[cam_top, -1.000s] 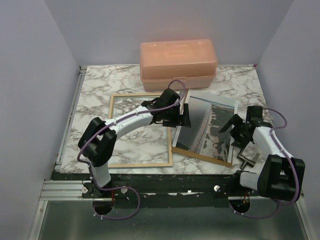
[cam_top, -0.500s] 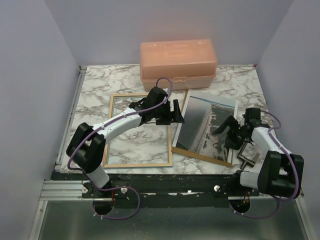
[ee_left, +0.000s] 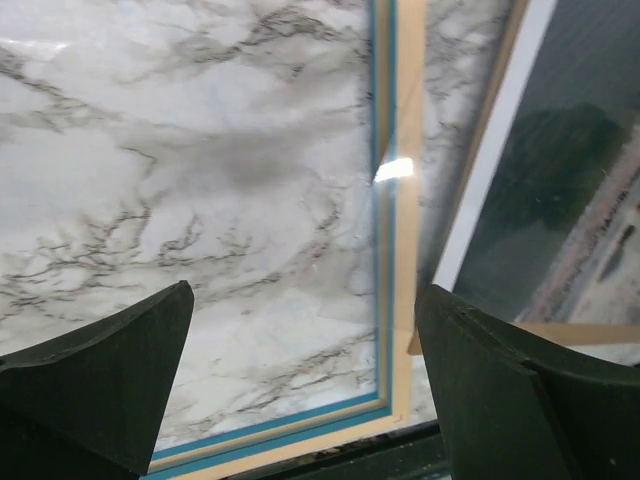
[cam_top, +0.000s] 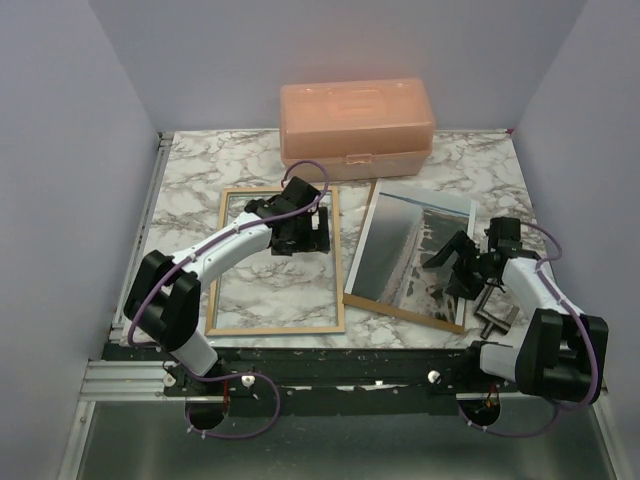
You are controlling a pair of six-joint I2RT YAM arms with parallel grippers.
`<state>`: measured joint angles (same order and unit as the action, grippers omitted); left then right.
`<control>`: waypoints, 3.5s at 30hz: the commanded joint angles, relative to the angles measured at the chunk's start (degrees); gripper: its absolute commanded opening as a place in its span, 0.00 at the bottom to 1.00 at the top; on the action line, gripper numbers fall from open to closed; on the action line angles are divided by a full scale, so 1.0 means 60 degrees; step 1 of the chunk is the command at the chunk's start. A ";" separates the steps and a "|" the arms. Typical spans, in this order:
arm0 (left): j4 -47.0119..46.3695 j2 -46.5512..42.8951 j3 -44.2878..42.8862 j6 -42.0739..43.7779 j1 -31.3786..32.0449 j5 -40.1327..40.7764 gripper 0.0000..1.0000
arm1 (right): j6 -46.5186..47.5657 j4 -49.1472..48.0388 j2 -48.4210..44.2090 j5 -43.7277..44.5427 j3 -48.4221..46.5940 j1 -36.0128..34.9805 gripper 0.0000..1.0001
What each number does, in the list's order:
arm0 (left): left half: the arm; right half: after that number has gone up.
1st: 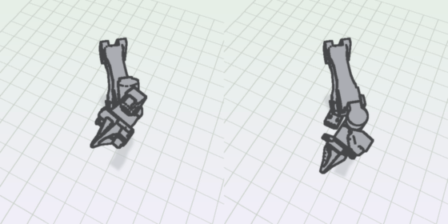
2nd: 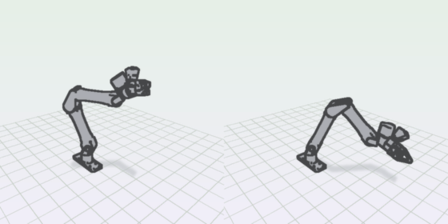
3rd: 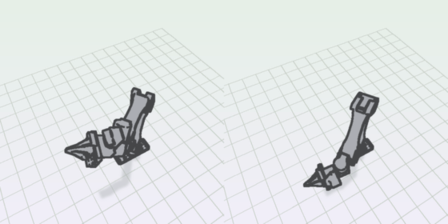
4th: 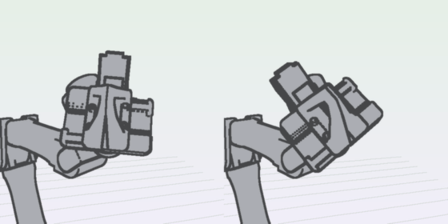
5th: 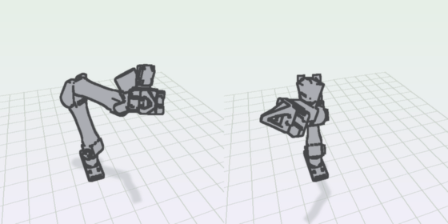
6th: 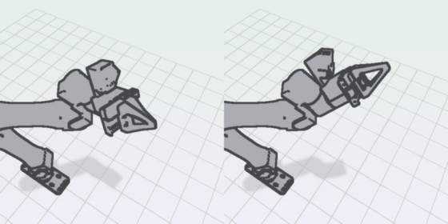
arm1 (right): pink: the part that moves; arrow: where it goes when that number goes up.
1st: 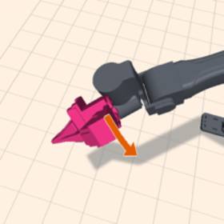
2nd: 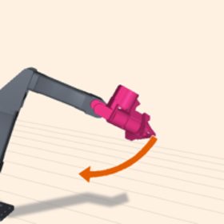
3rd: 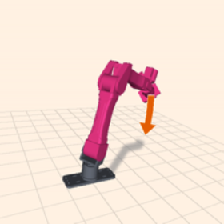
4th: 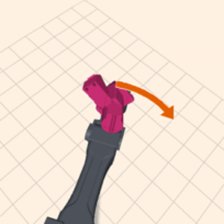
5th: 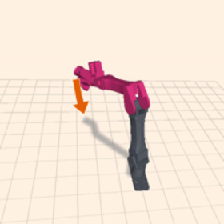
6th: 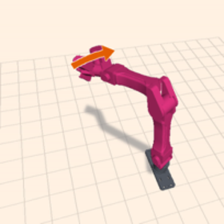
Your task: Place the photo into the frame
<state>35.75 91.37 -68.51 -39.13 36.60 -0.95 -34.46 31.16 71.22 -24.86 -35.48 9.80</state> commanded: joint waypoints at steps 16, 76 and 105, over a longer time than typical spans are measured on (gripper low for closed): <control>-0.3310 0.0461 0.1787 -0.0123 -0.1022 -0.3727 0.92 | 0.0070 -0.0213 0.0373 0.0243 -0.0223 -0.0033 1.00; -0.2685 -0.5747 0.6717 -0.1797 -0.1187 -0.2610 0.00 | 0.0564 -0.1666 0.0141 -0.2265 0.0592 -0.0041 1.00; 0.0680 -0.7361 0.5733 -0.0799 -0.1610 -0.0143 0.87 | -0.0799 -0.3938 0.0936 -0.2750 0.0833 -0.2036 0.99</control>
<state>40.18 48.45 -31.48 -46.78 27.20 -2.39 -38.30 10.22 75.70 -41.45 -29.41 -2.31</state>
